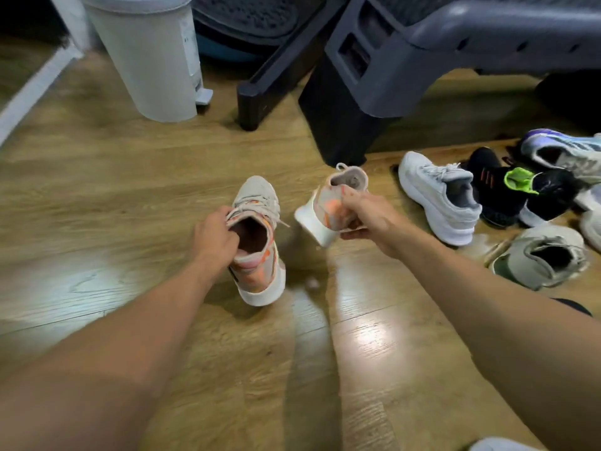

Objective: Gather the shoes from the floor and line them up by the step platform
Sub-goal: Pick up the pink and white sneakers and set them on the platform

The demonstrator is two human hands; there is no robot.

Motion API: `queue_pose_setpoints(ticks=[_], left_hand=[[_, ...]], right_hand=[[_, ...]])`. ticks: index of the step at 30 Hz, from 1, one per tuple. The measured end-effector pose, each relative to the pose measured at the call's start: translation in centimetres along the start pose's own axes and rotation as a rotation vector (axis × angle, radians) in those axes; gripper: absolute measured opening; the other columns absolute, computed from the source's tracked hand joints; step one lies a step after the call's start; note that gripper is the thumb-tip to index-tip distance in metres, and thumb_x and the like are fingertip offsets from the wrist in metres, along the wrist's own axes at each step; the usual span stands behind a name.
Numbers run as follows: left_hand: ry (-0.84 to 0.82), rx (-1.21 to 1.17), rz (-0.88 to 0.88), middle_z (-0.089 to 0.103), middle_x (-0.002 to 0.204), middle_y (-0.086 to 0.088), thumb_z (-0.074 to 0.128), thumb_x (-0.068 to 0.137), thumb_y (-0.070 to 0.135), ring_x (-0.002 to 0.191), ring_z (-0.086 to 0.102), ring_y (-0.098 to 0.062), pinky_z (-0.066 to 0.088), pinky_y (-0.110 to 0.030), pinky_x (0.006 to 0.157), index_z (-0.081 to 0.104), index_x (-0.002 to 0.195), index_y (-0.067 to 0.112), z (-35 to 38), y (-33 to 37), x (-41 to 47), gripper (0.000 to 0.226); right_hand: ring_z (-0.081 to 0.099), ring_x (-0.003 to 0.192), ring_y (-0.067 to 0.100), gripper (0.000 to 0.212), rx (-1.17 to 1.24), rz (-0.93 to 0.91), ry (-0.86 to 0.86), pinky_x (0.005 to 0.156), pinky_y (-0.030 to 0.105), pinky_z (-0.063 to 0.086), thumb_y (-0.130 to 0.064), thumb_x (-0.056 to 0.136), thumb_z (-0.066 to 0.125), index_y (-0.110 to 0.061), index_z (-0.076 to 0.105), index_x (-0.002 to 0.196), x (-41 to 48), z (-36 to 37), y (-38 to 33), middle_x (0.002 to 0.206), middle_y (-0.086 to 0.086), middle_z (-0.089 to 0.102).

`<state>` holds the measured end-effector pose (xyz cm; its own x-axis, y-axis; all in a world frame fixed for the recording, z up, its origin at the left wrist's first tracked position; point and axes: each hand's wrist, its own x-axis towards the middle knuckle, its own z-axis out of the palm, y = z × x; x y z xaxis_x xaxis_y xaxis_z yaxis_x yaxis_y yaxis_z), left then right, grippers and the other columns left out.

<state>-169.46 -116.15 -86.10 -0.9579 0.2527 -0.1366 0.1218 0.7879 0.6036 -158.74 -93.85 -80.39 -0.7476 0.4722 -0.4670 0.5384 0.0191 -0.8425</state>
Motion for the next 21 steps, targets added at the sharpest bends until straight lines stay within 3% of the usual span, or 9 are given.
queue_pose_setpoints(ticks=[2,4,7,11,13,18,21], left_hand=[[0.022,-0.005,0.003,0.066,0.109,-0.015,0.046,0.078,-0.004,0.103,0.058,-0.038,0.047,-0.038,0.082,0.061,0.114,0.022,-0.1,1.0,-0.1,0.047],[0.029,0.015,0.005,0.065,0.113,-0.013,0.046,0.078,-0.002,0.106,0.058,-0.038,0.047,-0.038,0.083,0.059,0.119,0.026,-0.2,1.8,-0.5,0.051],[0.017,0.086,0.028,0.063,0.119,-0.013,0.047,0.079,0.000,0.110,0.056,-0.038,0.046,-0.038,0.084,0.055,0.125,0.027,-0.6,2.1,-1.0,0.054],[0.015,0.152,0.088,0.063,0.119,-0.014,0.046,0.079,-0.002,0.110,0.057,-0.037,0.047,-0.039,0.085,0.053,0.129,0.025,-1.6,2.1,-1.6,0.057],[0.018,0.173,0.116,0.063,0.119,-0.017,0.045,0.079,-0.003,0.110,0.057,-0.038,0.047,-0.041,0.087,0.051,0.132,0.023,-2.1,1.8,-1.8,0.059],[0.038,0.250,0.128,0.063,0.117,-0.018,0.045,0.080,-0.003,0.107,0.058,-0.040,0.048,-0.042,0.085,0.048,0.133,0.023,-2.7,1.4,-2.2,0.059],[0.095,0.158,0.049,0.065,0.114,-0.015,0.047,0.080,-0.003,0.104,0.058,-0.038,0.047,-0.040,0.082,0.056,0.123,0.026,-2.8,1.5,-1.9,0.052]], right_hand=[[0.060,0.101,0.029,0.036,0.404,0.020,-0.065,0.079,0.041,0.058,-0.024,0.087,0.058,-0.014,0.056,0.122,-0.3,-1.2,-0.3,0.120,0.015,0.057],[0.058,0.110,0.034,0.050,0.677,0.026,-0.146,0.085,0.049,0.055,-0.031,0.080,0.066,-0.019,0.055,0.127,-0.3,-2.3,-0.5,0.126,0.015,0.054],[0.059,0.110,0.040,0.065,0.949,0.101,-0.174,0.082,0.052,0.054,-0.060,0.074,0.068,-0.019,0.057,0.123,-0.3,-2.9,-0.1,0.128,0.019,0.053],[0.059,0.106,0.042,0.062,1.076,0.117,-0.069,0.075,0.048,0.055,-0.063,0.080,0.060,-0.018,0.056,0.121,-0.4,-3.8,1.4,0.125,0.023,0.053],[0.061,0.105,0.040,0.056,0.915,0.098,-0.040,0.076,0.051,0.055,-0.058,0.077,0.066,-0.021,0.058,0.118,-0.7,-3.9,1.0,0.120,0.019,0.058],[0.065,0.090,0.020,0.030,-0.340,-0.239,-0.149,0.072,0.033,0.057,-0.044,0.083,0.065,-0.017,0.067,0.094,-2.8,-1.6,0.6,0.099,0.003,0.066],[0.061,0.074,0.019,0.027,-0.817,-0.386,-0.203,0.066,0.029,0.049,-0.037,0.085,0.061,-0.012,0.065,0.075,-3.3,0.2,2.3,0.079,0.006,0.067]])
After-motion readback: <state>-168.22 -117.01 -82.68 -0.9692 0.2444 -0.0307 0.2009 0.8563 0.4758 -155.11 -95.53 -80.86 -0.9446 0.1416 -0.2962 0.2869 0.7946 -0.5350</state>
